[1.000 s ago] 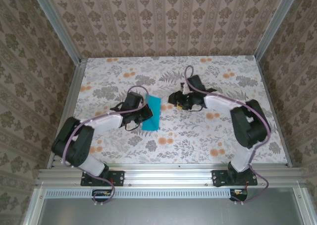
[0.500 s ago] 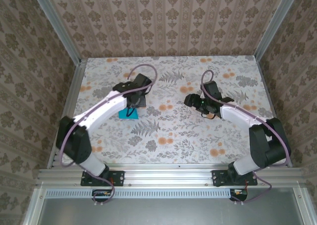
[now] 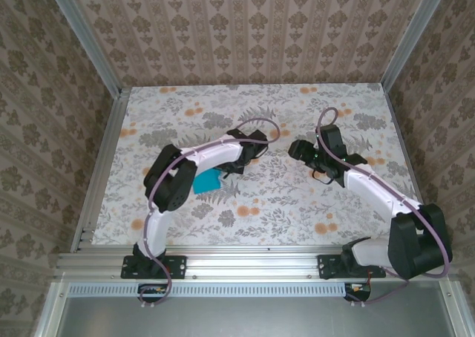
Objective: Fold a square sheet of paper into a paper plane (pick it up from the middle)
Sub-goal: Turn over the paper at the center of the table.
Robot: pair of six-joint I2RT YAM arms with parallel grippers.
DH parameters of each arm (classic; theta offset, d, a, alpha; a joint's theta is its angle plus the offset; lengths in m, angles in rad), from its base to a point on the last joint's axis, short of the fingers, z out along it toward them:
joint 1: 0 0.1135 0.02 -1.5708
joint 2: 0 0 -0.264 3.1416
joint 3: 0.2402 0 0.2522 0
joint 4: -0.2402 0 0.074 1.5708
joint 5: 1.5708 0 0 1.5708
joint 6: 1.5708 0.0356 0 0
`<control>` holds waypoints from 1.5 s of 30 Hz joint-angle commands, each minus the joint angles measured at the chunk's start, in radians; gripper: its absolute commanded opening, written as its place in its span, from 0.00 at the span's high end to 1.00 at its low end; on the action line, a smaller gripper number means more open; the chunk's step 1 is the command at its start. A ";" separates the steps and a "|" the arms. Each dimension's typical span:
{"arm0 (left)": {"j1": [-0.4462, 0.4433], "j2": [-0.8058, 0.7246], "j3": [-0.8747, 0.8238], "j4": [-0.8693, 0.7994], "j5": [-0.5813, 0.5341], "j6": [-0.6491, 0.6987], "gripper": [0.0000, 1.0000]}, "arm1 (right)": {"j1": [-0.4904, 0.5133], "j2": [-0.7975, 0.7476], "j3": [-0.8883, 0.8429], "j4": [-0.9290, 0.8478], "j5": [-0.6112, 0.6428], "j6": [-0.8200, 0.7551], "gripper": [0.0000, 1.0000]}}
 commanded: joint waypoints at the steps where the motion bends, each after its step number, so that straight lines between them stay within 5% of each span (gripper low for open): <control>1: -0.033 0.034 0.051 -0.033 0.016 -0.026 0.90 | -0.010 -0.038 -0.035 -0.035 0.034 0.029 0.28; 15: -0.057 0.045 0.064 0.062 0.196 0.014 0.63 | -0.025 -0.089 -0.074 -0.037 0.033 0.040 0.28; 22: -0.056 -0.098 0.082 0.122 0.359 0.064 0.51 | -0.024 -0.067 -0.050 -0.043 0.003 0.031 0.27; 28: -0.009 -0.296 -0.005 0.249 0.539 0.070 0.42 | -0.017 0.014 -0.033 0.024 -0.165 0.003 0.27; 33: 0.115 -0.461 -0.188 0.404 0.658 0.033 0.36 | 0.064 0.135 -0.002 0.139 -0.318 0.022 0.24; 39: 0.281 -0.526 -0.384 0.549 0.757 -0.015 0.38 | 0.214 0.309 0.104 0.176 -0.342 0.066 0.22; 45: 0.361 -0.456 -0.437 0.643 0.832 -0.027 0.55 | 0.297 0.472 0.196 0.177 -0.356 0.128 0.24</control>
